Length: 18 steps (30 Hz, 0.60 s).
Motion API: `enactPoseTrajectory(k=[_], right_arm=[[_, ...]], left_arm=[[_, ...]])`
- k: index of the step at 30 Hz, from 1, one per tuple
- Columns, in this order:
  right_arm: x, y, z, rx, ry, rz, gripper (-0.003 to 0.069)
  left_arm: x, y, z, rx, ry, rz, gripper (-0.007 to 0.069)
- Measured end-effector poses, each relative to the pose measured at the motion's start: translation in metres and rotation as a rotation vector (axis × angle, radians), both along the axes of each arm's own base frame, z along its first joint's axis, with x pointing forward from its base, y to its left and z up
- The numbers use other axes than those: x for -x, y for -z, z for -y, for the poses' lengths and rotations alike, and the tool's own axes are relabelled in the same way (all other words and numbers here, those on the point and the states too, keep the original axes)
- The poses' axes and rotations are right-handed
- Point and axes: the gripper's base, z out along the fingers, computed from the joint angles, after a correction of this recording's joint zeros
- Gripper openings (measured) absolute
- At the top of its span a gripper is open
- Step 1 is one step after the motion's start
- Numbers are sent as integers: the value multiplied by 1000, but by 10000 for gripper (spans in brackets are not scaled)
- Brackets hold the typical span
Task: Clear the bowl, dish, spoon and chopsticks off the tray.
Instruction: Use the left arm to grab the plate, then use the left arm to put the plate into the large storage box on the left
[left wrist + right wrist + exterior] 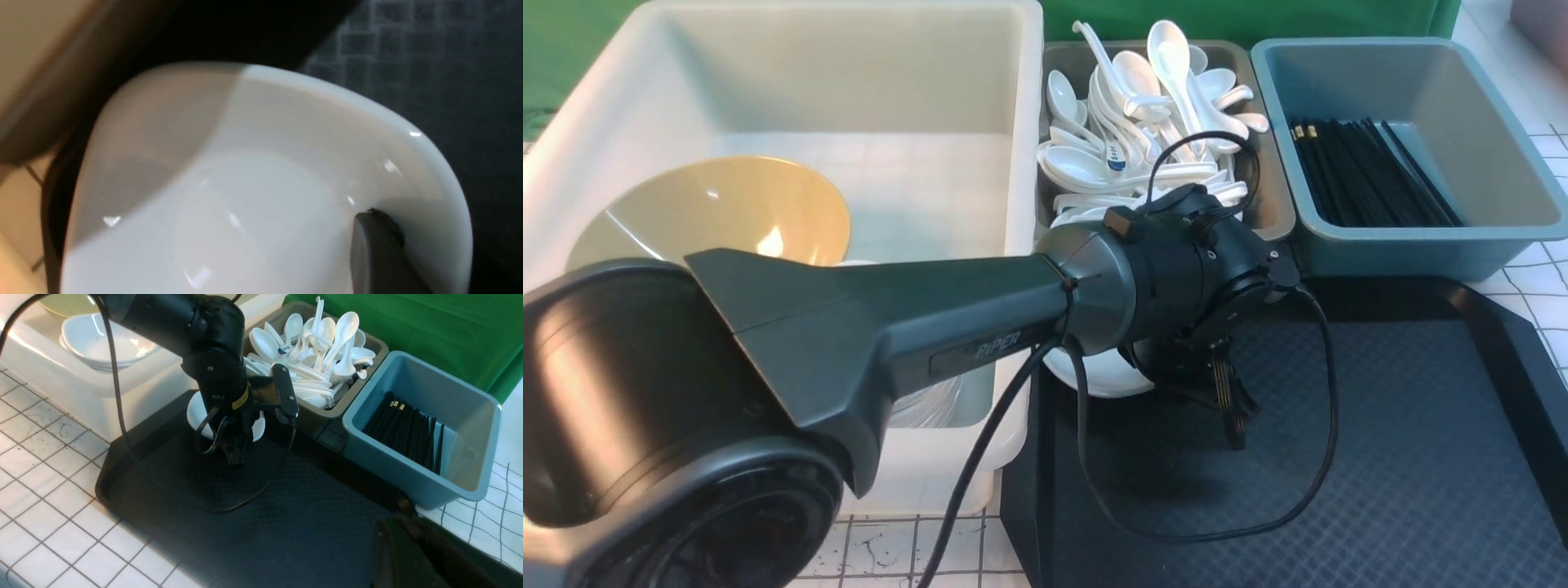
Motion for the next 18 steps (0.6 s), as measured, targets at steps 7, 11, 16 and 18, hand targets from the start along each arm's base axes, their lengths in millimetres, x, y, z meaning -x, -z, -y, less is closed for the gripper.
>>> enactPoseTrajectory(k=[7, 11, 16, 18], right_arm=[[0, 0, 0, 0, 0, 0, 46], [0, 0, 0, -1, 0, 0, 46], [-1, 0, 0, -9, 5, -8, 46], [-4, -1, -1, -17, 9, -23, 46]], left_arm=[[47, -65, 13, 134, 60, 14, 15], [62, -104, 8, 226, 75, 37, 15], [78, -145, -6, 320, 132, 36, 15], [85, -160, -13, 348, 164, 34, 15]])
